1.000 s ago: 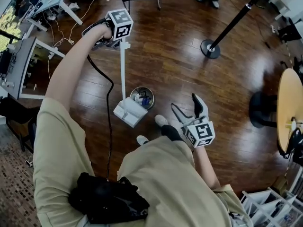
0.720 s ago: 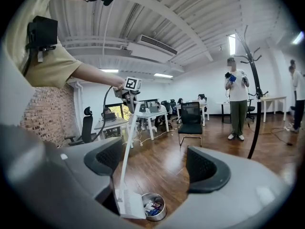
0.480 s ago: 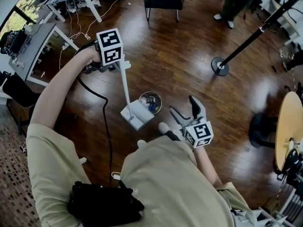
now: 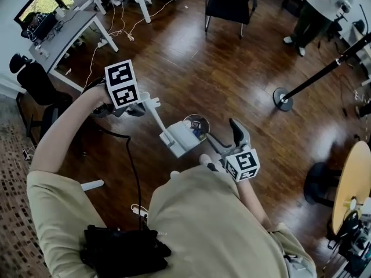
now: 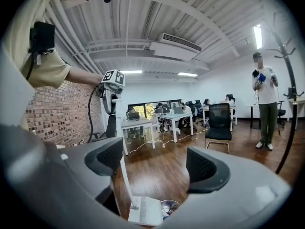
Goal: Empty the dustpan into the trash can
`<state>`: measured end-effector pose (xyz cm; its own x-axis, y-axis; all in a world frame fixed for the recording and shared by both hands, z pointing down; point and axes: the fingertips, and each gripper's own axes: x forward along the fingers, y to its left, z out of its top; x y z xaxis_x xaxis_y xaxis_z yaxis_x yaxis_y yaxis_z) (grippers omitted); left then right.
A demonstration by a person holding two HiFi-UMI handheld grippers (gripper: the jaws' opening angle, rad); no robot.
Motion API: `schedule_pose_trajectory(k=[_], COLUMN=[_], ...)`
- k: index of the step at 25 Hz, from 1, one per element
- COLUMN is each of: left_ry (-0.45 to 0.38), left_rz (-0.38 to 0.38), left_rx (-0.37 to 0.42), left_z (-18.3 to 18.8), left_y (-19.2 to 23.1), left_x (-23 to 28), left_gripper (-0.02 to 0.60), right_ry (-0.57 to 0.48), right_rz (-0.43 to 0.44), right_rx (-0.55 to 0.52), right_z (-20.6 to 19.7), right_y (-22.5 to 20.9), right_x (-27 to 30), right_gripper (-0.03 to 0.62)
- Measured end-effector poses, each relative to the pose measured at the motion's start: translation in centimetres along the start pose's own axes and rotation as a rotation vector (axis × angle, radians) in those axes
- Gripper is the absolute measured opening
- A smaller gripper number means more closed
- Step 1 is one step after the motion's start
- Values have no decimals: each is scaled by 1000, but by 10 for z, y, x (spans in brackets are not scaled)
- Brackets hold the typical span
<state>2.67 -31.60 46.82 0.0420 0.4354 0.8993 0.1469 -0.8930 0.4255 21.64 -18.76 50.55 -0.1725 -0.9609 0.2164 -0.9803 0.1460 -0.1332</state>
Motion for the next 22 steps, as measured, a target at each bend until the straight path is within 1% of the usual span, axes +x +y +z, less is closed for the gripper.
schedule_pose_trajectory(k=[6,9,12,14,15,20,22], left_ry=[-69,-103,-147,-177,-197,-319,-352], left_rz=[60,113,166,203,224,311,331], left_rx=[-62,-89,-143,-201,-242,-472,-529], left_z=[-38,-54,-72,-87,-95,-133,-147], left_y=[-11,-13,-15,-13,-11,7,11], left_x=[-16,-25,-34,-39,-41,-37,-26], left_gripper=[0,0,0,0,0,0,0], right_ry=[15,17,21,24,25,38,48], right_rz=[86,124,170,200,214,259,278], right_rx=[-22,-29,-40,-48,-53,-57,-59], right_z=[0,0,1,2,3,-1,-5], right_y=[26,36,48,57,62,77,82], right_x=[19,27,37,43,46,55,58], right_gripper=[405,405,405,405,405,405,405])
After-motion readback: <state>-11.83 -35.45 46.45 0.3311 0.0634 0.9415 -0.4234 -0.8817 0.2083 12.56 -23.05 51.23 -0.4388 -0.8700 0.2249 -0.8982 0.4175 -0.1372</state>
